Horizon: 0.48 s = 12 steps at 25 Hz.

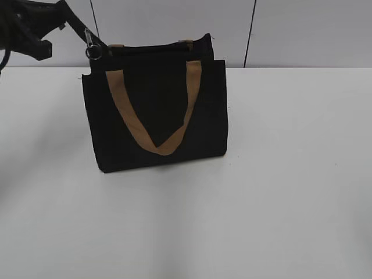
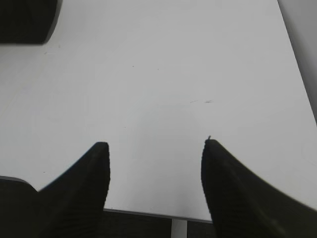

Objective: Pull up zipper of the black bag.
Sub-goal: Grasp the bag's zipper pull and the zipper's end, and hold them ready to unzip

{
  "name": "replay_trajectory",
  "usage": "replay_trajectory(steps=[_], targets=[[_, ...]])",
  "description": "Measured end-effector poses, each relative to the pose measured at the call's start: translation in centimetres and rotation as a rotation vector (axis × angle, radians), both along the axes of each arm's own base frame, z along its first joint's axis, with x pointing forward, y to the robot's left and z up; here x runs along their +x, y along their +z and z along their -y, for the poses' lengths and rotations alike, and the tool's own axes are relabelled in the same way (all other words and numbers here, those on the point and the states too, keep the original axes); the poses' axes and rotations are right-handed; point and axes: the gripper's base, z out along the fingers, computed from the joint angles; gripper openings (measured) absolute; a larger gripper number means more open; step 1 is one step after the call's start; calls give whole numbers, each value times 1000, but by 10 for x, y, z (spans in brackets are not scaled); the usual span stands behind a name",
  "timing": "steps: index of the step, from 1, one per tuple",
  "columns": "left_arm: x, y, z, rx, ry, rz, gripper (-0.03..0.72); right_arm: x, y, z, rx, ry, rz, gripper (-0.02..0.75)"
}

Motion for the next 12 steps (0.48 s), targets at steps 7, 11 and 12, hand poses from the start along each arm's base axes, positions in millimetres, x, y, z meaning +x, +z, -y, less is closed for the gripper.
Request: replay_trajectory(steps=[7,11,12], targets=[[-2,1,4,4,-11,3,18,0,0,0,-12,7,1,449],[-2,1,4,6,-11,3,18,12,2,-8,-18,105,-82,449],[-2,1,4,8,-13,3,18,18,4,-11,-27,149,-104,449]])
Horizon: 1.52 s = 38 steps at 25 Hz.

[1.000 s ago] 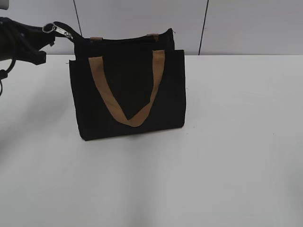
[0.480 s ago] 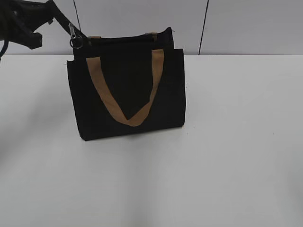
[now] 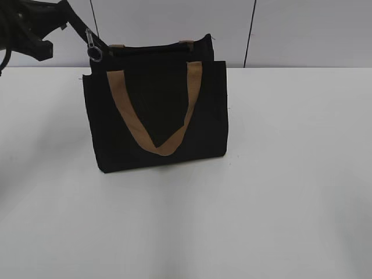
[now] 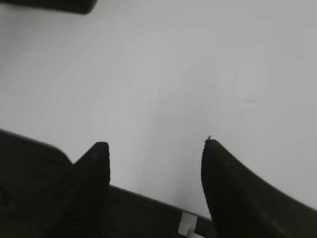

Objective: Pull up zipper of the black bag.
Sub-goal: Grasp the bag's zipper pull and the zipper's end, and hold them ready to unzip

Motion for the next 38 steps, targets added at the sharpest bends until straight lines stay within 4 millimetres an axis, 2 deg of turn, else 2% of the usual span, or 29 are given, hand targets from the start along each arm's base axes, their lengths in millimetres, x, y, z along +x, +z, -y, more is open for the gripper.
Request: replay_trajectory(steps=[4,8,13,17,21,29,38], targets=[[-1,-1,1,18,-12,2,18,30,15,-18,41,196,18,449],[-1,-1,1,23,-15,2,18,70,28,-34,159,310,32,449],[-1,-1,1,26,-12,-1,18,115,36,-50,261,448,42,449],[-1,-2,0,28,-10,-3,18,148,40,-66,270,578,62,449],[-1,-2,0,28,-10,-3,20,179,47,-93,248,718,54,449],[-1,-2,0,29,-9,-5,20,244,46,-168,205,907,32,449],[-1,-2,0,29,-9,-5,20,314,25,-226,220,950,4,449]])
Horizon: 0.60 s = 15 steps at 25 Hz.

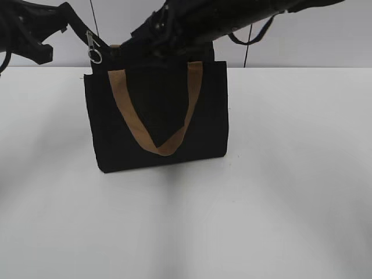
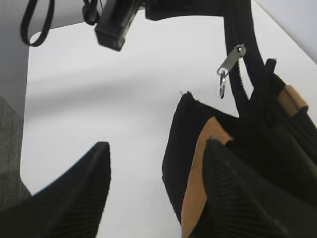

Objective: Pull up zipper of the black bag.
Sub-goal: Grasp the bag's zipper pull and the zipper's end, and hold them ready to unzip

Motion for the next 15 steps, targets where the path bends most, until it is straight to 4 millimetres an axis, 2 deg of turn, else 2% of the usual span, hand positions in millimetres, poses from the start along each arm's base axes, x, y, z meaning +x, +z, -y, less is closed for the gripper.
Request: replay_trajectory(steps=[4,8,15], targets=[[0,0,0,0,0,0,20,18,-9,-21,18,9,-45,427],[0,0,0,0,0,0,20,26,-21,-40,20,33,-69,345],[0,0,0,0,0,0,20,42,-37,-51,17,24,-75,311]])
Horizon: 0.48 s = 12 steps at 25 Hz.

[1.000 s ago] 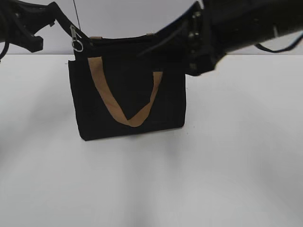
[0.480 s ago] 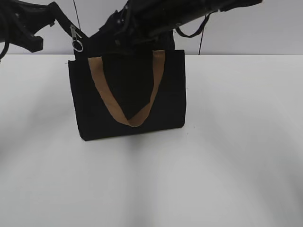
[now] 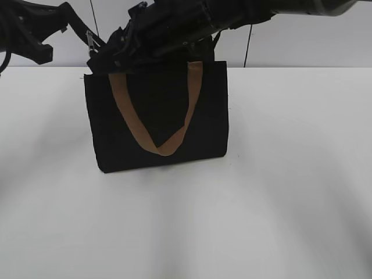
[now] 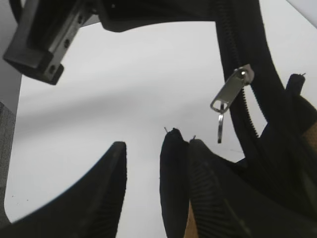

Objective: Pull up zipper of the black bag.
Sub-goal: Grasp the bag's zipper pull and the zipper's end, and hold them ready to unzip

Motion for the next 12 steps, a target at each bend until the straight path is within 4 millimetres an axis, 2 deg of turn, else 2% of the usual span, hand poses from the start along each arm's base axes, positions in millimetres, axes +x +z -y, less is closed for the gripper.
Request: replay_trajectory(steps=[12], targets=[[0,0,0,0,0,0,20,21,-17,-7,-1,-79,13,309]])
